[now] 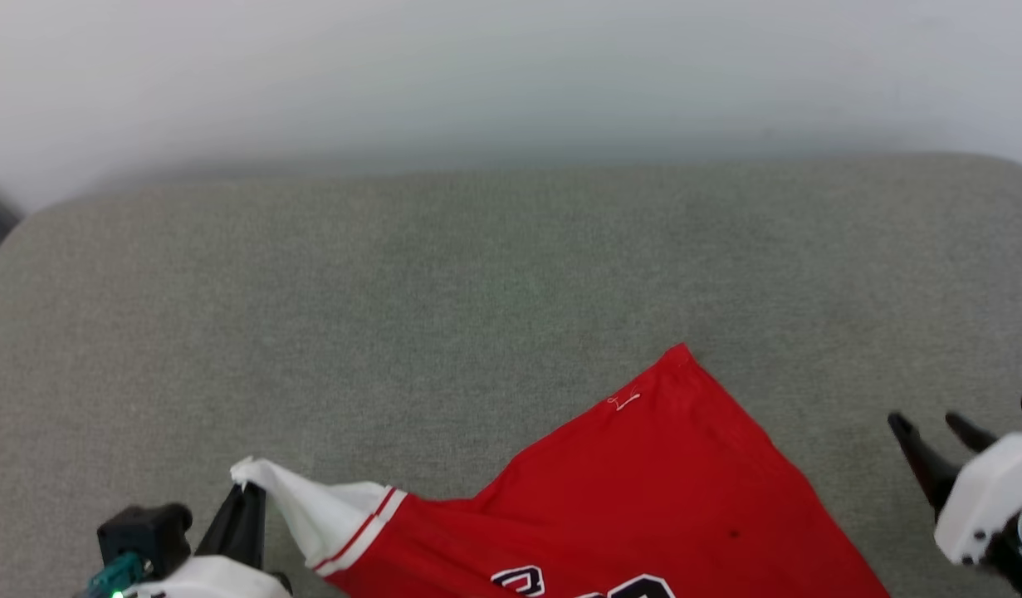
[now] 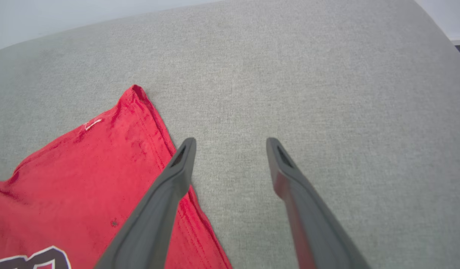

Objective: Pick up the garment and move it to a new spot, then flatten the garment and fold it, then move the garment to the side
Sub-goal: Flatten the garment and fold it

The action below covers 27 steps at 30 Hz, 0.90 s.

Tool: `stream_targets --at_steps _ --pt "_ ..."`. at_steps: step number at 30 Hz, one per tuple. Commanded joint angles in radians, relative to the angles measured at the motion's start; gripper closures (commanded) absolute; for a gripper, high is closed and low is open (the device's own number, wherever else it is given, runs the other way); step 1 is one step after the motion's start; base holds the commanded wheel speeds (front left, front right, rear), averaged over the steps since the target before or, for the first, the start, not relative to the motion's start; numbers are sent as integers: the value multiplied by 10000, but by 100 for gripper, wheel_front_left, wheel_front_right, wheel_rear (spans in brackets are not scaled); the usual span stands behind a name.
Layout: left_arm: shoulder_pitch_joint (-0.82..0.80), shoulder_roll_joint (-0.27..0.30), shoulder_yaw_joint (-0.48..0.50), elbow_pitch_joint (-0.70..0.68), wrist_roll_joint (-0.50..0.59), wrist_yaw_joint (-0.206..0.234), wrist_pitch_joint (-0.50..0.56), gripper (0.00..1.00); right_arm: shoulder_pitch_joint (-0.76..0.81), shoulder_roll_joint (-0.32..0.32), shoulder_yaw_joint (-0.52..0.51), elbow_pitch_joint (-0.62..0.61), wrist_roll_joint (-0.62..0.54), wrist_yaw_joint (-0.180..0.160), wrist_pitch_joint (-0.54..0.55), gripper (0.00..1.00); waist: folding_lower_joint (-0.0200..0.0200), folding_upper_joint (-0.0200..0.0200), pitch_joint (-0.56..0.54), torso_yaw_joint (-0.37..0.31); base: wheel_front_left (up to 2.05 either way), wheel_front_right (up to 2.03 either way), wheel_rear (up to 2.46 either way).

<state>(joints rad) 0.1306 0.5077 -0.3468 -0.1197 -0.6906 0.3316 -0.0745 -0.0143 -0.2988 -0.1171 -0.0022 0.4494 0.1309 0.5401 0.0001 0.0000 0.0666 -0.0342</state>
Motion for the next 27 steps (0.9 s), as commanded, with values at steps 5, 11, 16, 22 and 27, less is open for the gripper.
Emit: stream_targets --at_steps 5,11,16,22,27 --pt "-955 -92 -126 -203 310 -169 -185 100 -1655 -192 775 500 155 -3 13 0 -1 0 1352 430 0 0 0" --pt "-1773 -331 -406 -353 564 -388 -306 100 -3446 -357 1726 953 489 -3 2489 0 -1 0 2172 894 0 0 0" --pt "-2327 -610 -645 -327 681 -556 -471 100 -4567 -331 2309 1337 521 -3 4723 0 -1 0 2726 1295 0 0 0" --pt "-2762 -916 -850 -35 651 -787 -671 100 -5153 -269 3032 1918 595 -3 5748 0 -1 0 3124 1686 0 0 0" --pt "-2931 -1031 -936 271 618 -922 -796 100 -4926 -226 3553 2668 778 -2 6299 88 -1 0 3168 1860 0 0 0"
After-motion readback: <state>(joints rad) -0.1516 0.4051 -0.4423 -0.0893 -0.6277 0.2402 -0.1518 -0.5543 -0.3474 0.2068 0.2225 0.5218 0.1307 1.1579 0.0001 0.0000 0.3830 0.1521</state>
